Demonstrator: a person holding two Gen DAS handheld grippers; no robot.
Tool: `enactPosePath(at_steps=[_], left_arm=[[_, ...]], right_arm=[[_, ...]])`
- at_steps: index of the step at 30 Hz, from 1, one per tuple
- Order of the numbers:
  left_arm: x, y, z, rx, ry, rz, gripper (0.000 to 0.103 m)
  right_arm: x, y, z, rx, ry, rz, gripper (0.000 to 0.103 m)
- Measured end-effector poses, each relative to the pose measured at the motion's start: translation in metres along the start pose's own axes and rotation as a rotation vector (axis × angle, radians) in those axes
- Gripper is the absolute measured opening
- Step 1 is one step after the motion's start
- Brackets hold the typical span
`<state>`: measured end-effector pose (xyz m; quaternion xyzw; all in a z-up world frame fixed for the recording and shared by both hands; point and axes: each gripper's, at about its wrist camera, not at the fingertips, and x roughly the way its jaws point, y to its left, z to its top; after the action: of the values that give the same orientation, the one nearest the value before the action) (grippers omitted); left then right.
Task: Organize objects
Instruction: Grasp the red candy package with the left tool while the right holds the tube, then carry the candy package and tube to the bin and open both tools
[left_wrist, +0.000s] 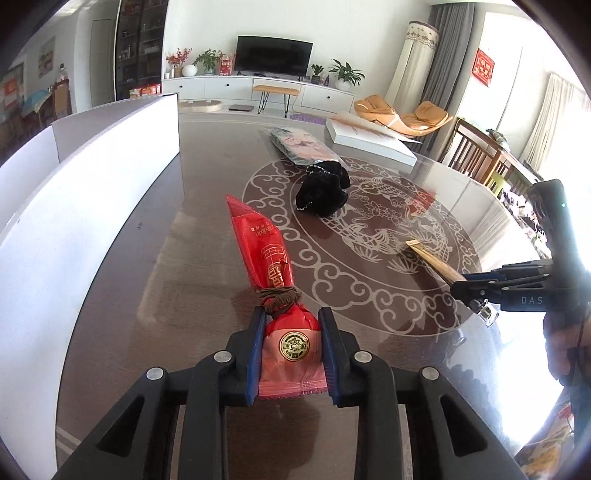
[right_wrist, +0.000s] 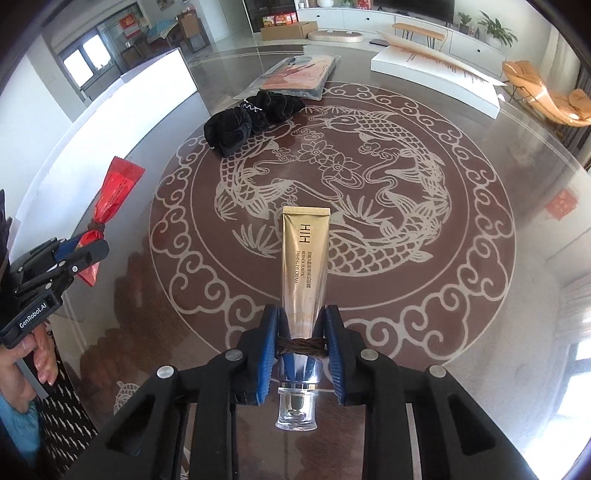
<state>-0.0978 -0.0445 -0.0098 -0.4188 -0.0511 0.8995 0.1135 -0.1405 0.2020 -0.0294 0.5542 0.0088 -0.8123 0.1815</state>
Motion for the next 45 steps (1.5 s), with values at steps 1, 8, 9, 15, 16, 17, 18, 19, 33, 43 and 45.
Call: enactPosePath(at_steps=[1,8,9,15,16,17,18,19,33,43,45], left_arm=[[-0.009,0.002,0.001,-0.011,-0.017,-0.003,0.028],[-0.035,0.011,-0.001,-0.042,-0.049,-0.018,0.028],[-0.035,0.011,-0.003,-0.052,-0.048,-0.025,0.028],[-0.042,0.009,-0.011,-0.071,-0.047,-0.046,0.028],[-0.045,0.009,-0.011,-0.073,-0.05,-0.05,0.028],[-0.049,0.011,-0.01,-0.077,-0.057,-0.056,0.028],[-0.055,0.013,-0.008,-0.083,-0.064,-0.061,0.028],[-0.062,0.015,-0.006,-0.089,-0.073,-0.063,0.028],[-0.159,0.204,0.036,-0.316,-0.151,0.229,0.028],[-0.149,0.27,-0.005,-0.406,-0.032,0.48,0.088],[-0.154,0.26,-0.012,-0.4,-0.059,0.472,0.088]], right_arm=[[-0.003,-0.002,-0.003,0.034,-0.008,0.032,0.026],[-0.002,0.015,-0.021,-0.02,0.06,-0.014,0.027],[-0.002,0.019,-0.021,-0.047,0.059,-0.034,0.028],[0.01,0.032,-0.008,-0.137,0.085,-0.128,0.04],[0.011,0.034,-0.006,-0.161,0.078,-0.148,0.027],[0.011,0.034,-0.004,-0.156,0.086,-0.137,0.027],[0.011,0.031,-0.002,-0.132,0.09,-0.114,0.027],[0.009,0.028,0.0,-0.101,0.086,-0.081,0.027],[-0.074,0.231,0.119,-0.126,-0.219,0.492,0.027],[0.017,0.384,0.139,-0.191,-0.102,0.505,0.072],[0.014,0.371,0.127,-0.191,-0.164,0.471,0.077]])
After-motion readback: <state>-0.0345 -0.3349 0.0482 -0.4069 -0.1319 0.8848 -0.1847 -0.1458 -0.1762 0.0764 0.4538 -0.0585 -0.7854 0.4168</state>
